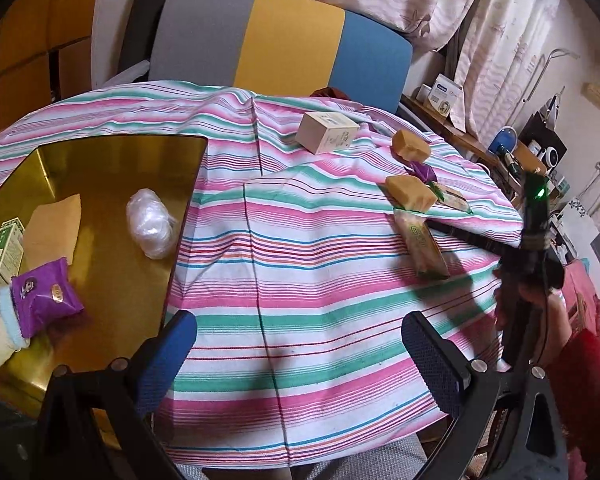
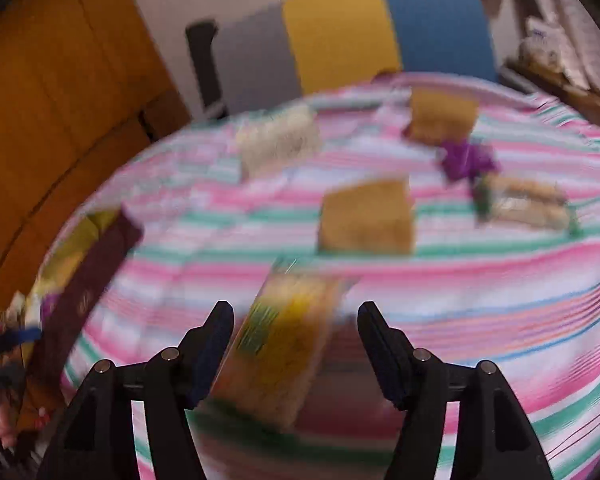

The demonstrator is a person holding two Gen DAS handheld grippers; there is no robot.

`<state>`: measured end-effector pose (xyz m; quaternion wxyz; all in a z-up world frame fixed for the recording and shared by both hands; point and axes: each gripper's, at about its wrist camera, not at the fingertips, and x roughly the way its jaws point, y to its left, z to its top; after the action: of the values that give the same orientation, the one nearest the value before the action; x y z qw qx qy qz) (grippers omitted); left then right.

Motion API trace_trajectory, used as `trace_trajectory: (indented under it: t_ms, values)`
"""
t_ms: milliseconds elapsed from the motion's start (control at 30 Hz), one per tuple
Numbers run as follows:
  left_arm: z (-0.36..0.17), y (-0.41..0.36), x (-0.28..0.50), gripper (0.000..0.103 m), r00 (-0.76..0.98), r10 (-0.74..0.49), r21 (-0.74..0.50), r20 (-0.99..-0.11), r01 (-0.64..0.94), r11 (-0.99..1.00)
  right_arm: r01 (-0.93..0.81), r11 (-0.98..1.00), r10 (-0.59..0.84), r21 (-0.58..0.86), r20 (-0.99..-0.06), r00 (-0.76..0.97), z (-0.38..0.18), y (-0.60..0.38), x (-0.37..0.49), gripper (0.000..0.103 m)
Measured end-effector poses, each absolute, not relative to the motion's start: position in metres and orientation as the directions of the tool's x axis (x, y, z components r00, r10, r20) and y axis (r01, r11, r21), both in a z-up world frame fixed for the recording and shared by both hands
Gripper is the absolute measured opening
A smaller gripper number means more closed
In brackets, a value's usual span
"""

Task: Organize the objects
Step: 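Grasp the long cracker packet with the right gripper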

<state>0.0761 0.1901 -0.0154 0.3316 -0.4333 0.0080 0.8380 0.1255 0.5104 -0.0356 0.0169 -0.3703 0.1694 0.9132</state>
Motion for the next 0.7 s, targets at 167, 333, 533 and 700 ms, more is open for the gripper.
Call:
trace_trajectory:
  t_ms: [167,333,533,700]
  values:
    - [-0.015,0.193,0.075,0.103,-0.411,0.535,-0.254,-0.738,-0.566,-0.784,-0.386,-0.903,0.154,0.189,-0.695,-0.702,-0.017,0.588,0.106,0.066]
    - [-0.017,0.197,0.072,0.103,-0.41,0.51,-0.235,-0.756,-0.557,-0.796,-0.516,-0.841,0.204,0.164,-0.787,-0.582,-0.024,0.66,0.069,0.066]
    - [-0.019,0.205,0.074,0.103,-0.401,0.495,-0.213,-0.771,-0.571,-0.793,-0.52,-0.848,0.203,0.104,-0.843,-0.499,-0.038,0.69,0.038,0.066]
    - [-0.021,0.211,0.074,0.103,-0.386,0.505,-0.221,-0.772,-0.582,-0.783,-0.502,-0.843,0.122,0.195,-0.838,-0.532,-0.041,0.697,0.056,0.066]
